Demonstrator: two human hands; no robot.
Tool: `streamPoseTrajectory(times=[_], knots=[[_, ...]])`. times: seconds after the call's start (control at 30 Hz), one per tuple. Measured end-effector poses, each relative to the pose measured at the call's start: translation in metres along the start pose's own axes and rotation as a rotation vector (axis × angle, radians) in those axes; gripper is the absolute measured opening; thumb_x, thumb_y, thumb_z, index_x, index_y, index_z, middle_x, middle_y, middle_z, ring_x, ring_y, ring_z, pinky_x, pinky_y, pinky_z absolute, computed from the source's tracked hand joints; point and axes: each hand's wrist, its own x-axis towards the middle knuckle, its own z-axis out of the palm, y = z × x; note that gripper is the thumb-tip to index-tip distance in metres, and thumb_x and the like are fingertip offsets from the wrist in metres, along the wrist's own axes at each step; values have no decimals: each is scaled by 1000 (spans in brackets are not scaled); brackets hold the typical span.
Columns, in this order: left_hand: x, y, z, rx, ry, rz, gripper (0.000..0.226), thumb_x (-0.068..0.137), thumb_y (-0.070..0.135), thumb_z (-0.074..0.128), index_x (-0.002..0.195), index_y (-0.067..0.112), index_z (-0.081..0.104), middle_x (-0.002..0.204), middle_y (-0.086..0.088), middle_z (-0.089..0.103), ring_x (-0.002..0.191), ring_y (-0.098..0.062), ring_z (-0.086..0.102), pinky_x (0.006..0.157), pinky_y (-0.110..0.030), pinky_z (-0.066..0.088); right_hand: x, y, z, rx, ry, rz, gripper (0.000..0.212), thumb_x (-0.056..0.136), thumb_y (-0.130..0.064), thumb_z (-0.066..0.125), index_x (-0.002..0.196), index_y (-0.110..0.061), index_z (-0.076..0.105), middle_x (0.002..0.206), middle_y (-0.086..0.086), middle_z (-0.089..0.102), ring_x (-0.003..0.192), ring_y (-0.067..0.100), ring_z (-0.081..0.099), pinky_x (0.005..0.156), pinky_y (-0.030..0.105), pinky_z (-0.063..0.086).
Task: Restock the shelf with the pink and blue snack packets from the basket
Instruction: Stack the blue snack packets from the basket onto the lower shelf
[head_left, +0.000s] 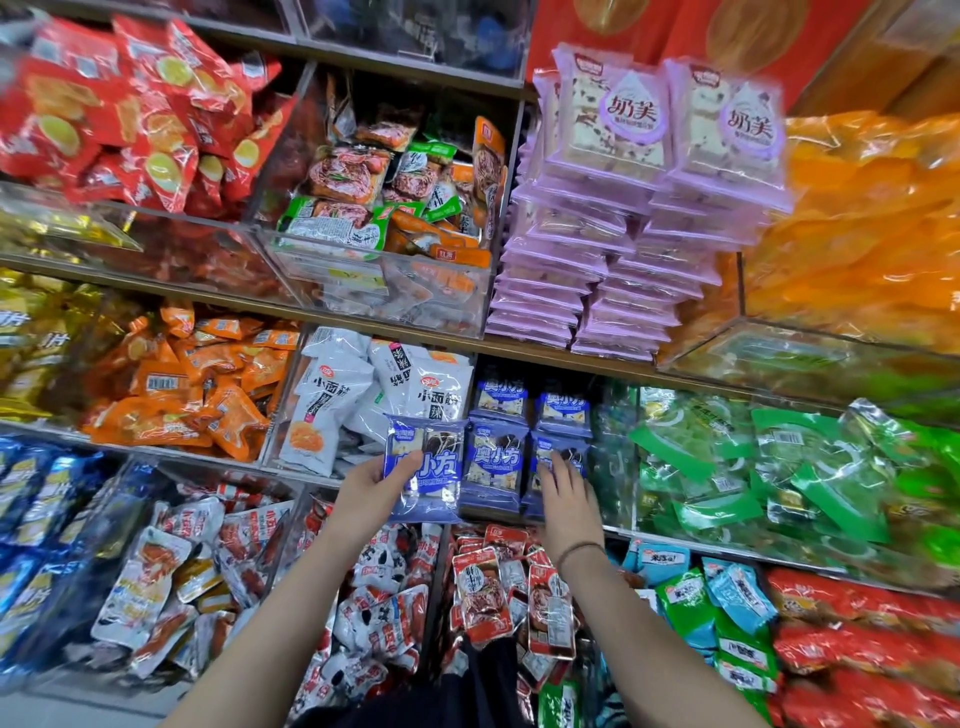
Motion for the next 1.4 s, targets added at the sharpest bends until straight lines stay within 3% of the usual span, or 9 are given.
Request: streamPoseTrajectory(times=[0.27,0.53,0.63,0.73,0.9,1.0,1.1,1.17,1.4], knots=[[4,-5,-2,1,-8,-18,47,81,58,59,67,17,41,50,12,29,48,-7,29,56,-27,26,11,14,10,-94,24,-29,64,76,1,63,130,-20,35,136,2,36,126,22,35,105,37,35],[5,-5,-1,5,-15,-20,48,79,60,60,67,17,40,50,13,29,48,-8,30,56,-26,28,-1,8,5,71,30,19,65,80,-19,68,134,-23,33,147,-2,27,137,17,25,119,36,16],[3,-4,-1,3,-12,1,50,80,58,60,63,18,37,44,12,25,41,-4,25,55,-25,26,-23,-2,-6,266,130,15,67,81,-35,67,138,-19,34,150,-2,23,141,15,20,119,33,12],[1,-3,0,1,-18,18,51,77,61,59,76,9,59,58,9,41,53,-6,38,57,-24,32,-48,-32,-28,666,240,8,45,86,-39,61,125,-19,49,125,-9,43,121,6,39,111,28,32],[-11,8,11,-89,-87,18,45,82,57,58,80,13,64,75,2,61,65,-8,55,64,-23,39,-63,-82,-68,1211,-64,7,4,91,-26,58,88,-28,57,89,-10,55,80,1,56,74,11,45],[-17,20,18,74,-82,148,47,92,53,46,84,10,64,75,-5,62,66,-10,56,64,-25,40,-65,-89,-72,1737,-103,240,14,91,-10,56,79,-16,59,68,-7,63,55,9,60,57,20,50],[-12,21,10,260,153,421,46,97,47,37,74,12,55,63,-6,60,59,-20,57,55,-36,42,-68,-78,-69,1969,-76,459,4,88,-9,59,89,-12,62,64,-4,70,49,15,62,48,24,51],[-1,20,-2,486,305,587,39,100,37,39,64,21,41,48,5,41,46,-10,43,43,-28,28,-67,-63,-64,1945,-30,528,6,84,-15,62,90,-15,63,66,-2,68,49,15,60,49,26,51],[30,1,-12,930,295,708,30,92,38,34,65,24,36,55,11,29,53,-15,30,56,-29,25,-28,-23,-54,1707,9,610,12,92,-27,55,97,-18,62,63,2,64,54,15,57,54,30,49]])
